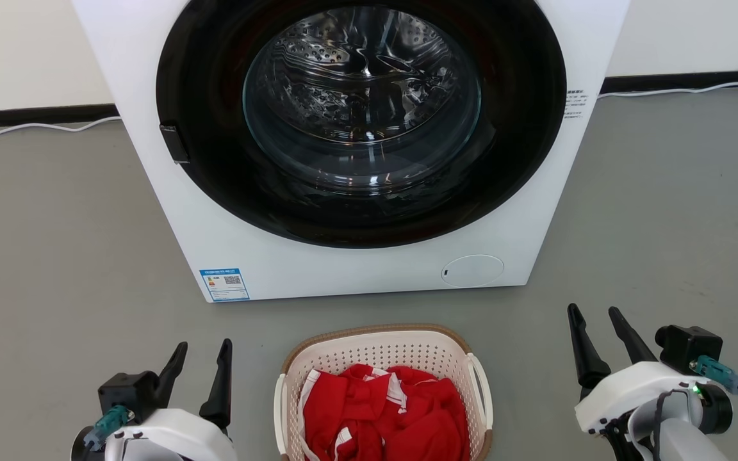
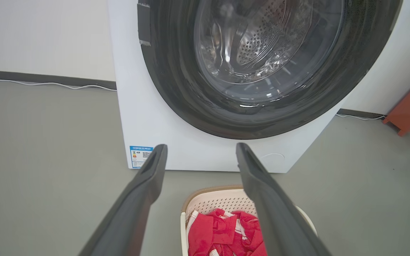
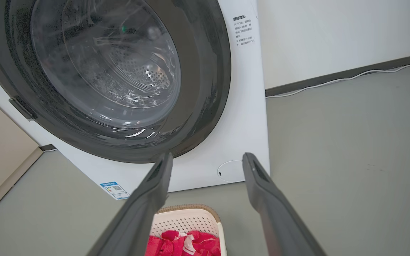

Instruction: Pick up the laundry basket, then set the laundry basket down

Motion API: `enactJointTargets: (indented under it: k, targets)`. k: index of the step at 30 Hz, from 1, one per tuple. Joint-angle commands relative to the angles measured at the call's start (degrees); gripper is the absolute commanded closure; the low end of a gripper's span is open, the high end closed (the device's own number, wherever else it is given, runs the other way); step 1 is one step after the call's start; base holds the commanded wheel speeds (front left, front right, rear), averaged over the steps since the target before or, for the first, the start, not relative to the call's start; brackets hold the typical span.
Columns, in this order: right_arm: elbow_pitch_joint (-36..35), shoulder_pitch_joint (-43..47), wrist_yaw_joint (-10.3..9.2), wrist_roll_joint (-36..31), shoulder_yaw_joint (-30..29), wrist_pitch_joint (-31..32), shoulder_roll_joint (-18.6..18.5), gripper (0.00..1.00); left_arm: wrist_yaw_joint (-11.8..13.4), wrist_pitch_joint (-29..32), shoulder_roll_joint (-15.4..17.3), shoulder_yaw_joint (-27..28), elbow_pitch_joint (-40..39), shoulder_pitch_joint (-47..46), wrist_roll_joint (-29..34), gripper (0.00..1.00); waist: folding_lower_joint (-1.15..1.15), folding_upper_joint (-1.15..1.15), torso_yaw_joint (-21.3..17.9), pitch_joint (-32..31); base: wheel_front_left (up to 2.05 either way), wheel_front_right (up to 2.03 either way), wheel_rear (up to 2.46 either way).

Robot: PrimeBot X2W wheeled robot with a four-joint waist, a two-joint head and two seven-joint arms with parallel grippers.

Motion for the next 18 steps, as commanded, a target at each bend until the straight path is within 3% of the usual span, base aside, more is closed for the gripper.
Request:
enactJointTargets:
  k: [1, 18]
  targets:
    - [-0.61, -2.69, 0.15, -2.12, 1.04, -1.27, -0.77, 0.00, -0.33, -1.05, 1.10, 1.30, -0.70, -3.27, 2.11, 0.00, 0.00, 0.00, -0.01, -0.02, 0.00, 0.00, 0.00]
    - [2.50, -5.38, 0.18, -14.35, 0.20, -4.13, -0.64, 0.00, -0.38, -3.94, -0.51, 4.55, 0.37, -4.25, 13.59, 0.00, 0.00, 0.00, -0.02, 0.24, 0.00, 0.00, 0.00]
